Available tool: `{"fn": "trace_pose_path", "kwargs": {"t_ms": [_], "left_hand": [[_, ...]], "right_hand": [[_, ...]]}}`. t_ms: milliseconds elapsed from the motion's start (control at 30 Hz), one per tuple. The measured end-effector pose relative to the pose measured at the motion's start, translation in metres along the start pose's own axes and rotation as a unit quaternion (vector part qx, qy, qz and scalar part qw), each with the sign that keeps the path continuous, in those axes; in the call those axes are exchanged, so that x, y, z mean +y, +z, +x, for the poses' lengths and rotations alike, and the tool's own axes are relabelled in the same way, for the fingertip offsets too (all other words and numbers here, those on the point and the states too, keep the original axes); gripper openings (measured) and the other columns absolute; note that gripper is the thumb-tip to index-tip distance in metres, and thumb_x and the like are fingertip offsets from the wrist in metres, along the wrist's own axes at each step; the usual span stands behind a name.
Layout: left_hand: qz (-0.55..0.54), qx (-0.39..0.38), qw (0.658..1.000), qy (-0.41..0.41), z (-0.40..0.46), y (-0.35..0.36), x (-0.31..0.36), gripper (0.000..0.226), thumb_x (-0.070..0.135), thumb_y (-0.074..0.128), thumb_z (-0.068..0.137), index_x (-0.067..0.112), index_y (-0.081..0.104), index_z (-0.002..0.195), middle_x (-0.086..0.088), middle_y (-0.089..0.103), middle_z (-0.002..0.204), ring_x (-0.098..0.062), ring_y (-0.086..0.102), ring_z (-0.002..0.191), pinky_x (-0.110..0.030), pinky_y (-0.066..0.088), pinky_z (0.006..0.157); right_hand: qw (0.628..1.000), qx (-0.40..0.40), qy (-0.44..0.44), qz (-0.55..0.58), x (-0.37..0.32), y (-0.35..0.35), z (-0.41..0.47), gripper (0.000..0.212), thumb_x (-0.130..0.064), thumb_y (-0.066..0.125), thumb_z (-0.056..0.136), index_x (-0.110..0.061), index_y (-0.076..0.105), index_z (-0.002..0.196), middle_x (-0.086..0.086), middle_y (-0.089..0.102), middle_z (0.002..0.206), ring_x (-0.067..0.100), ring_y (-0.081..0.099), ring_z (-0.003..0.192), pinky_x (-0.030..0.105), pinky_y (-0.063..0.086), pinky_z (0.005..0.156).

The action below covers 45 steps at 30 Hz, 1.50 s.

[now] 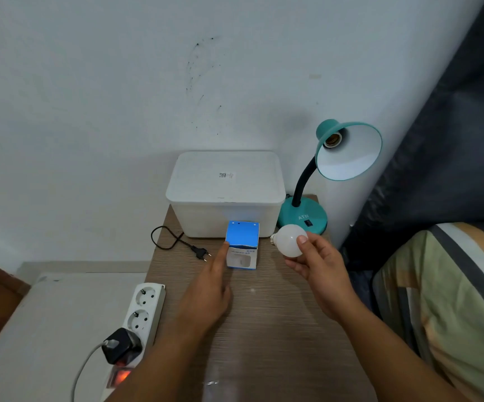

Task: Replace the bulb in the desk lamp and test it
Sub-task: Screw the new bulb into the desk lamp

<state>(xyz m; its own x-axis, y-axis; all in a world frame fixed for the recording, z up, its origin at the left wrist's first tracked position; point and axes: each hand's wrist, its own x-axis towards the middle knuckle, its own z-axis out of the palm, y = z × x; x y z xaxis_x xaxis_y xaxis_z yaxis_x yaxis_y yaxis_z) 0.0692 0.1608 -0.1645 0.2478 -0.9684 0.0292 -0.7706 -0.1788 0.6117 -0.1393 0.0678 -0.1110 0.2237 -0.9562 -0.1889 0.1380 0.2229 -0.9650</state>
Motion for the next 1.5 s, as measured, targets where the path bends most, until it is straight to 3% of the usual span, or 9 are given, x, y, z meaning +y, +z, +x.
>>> {"fn": "trace_pose_path", "kwargs": {"t_ms": [133,333,467,700,833,900,1133,1333,1500], "left_hand": [[0.012,-0.013,1.0,-0.012,0.0,0.0,0.003,0.095,0.007,0.058,0.086,0.038,0.002,0.157,-0.004,0.041,0.149,-0.019,0.057,0.114,-0.034,0.052,0.086],[0.055,-0.015,0.998,-0.038,0.005,-0.004,0.011,0.088,0.007,0.057,0.088,0.032,0.008,0.157,-0.005,0.04,0.144,-0.018,0.056,0.108,-0.027,0.047,0.073],[0.079,-0.008,0.996,-0.041,0.005,-0.007,0.019,0.078,0.009,0.058,0.089,0.024,0.018,0.154,-0.003,0.035,0.15,-0.019,0.053,0.118,-0.027,0.05,0.082],[0.053,0.011,0.998,-0.03,0.006,-0.008,0.025,0.061,0.017,0.059,0.092,0.022,0.033,0.148,0.0,0.045,0.141,-0.018,0.052,0.122,-0.027,0.05,0.086],[0.051,0.017,0.998,-0.018,0.01,-0.012,0.03,0.066,0.013,0.063,0.088,0.011,0.037,0.148,-0.008,0.044,0.146,-0.027,0.048,0.13,-0.04,0.047,0.103],[0.051,0.03,0.998,-0.015,0.011,-0.016,0.035,0.063,0.012,0.063,0.087,0.008,0.04,0.146,-0.011,0.045,0.144,-0.03,0.049,0.129,-0.043,0.045,0.105],[0.056,0.104,0.99,0.076,0.019,-0.034,0.081,0.054,0.02,0.062,0.088,0.021,0.05,0.141,0.002,0.055,0.137,-0.02,0.054,0.123,-0.034,0.046,0.099],[0.017,0.097,0.984,0.15,0.049,-0.047,0.134,0.059,0.025,0.065,0.091,0.025,0.044,0.146,0.002,0.055,0.138,-0.016,0.052,0.124,-0.031,0.042,0.103],[0.017,0.073,0.982,0.173,0.085,-0.053,0.164,0.07,0.026,0.07,0.087,0.031,0.037,0.149,0.003,0.052,0.141,-0.017,0.052,0.124,-0.029,0.043,0.1]], "right_hand": [[1.0,0.012,-0.007,0.009,-0.002,-0.004,-0.004,0.034,-0.021,0.057,0.098,-0.032,0.058,0.13,0.004,0.061,0.119,0.025,0.067,0.106,0.037,0.06,0.083],[0.999,0.01,-0.031,-0.016,-0.002,-0.01,-0.012,0.03,-0.015,0.061,0.095,-0.034,0.061,0.119,0.003,0.059,0.122,0.026,0.064,0.108,0.034,0.06,0.081],[0.991,0.013,-0.075,-0.108,-0.003,-0.014,-0.018,0.049,-0.017,0.078,0.082,-0.038,0.058,0.122,-0.001,0.056,0.127,0.017,0.063,0.106,0.036,0.059,0.086],[0.986,0.021,-0.096,-0.134,-0.011,-0.021,-0.03,0.052,-0.02,0.078,0.083,-0.035,0.054,0.127,-0.006,0.058,0.124,0.01,0.066,0.097,0.023,0.056,0.076],[0.987,0.011,-0.108,-0.118,-0.017,-0.025,-0.034,0.056,-0.018,0.08,0.08,-0.036,0.053,0.125,-0.008,0.06,0.12,0.009,0.071,0.095,0.027,0.059,0.08],[0.986,0.009,-0.122,-0.109,-0.021,-0.027,-0.034,0.06,-0.012,0.083,0.076,-0.035,0.054,0.123,-0.008,0.062,0.116,0.008,0.07,0.096,0.029,0.058,0.084],[0.962,0.057,-0.209,-0.164,-0.043,-0.045,-0.021,0.063,-0.017,0.085,0.075,-0.043,0.05,0.121,-0.004,0.05,0.133,0.016,0.066,0.106,0.03,0.06,0.082],[0.945,0.103,-0.263,-0.163,-0.07,-0.06,0.003,0.062,-0.015,0.085,0.075,-0.037,0.051,0.122,-0.002,0.052,0.131,0.015,0.066,0.106,0.028,0.059,0.083],[0.905,0.157,-0.301,-0.257,-0.089,-0.068,0.026,0.065,-0.026,0.084,0.076,-0.032,0.051,0.131,-0.012,0.052,0.126,0.007,0.056,0.107,0.029,0.053,0.089]]}}
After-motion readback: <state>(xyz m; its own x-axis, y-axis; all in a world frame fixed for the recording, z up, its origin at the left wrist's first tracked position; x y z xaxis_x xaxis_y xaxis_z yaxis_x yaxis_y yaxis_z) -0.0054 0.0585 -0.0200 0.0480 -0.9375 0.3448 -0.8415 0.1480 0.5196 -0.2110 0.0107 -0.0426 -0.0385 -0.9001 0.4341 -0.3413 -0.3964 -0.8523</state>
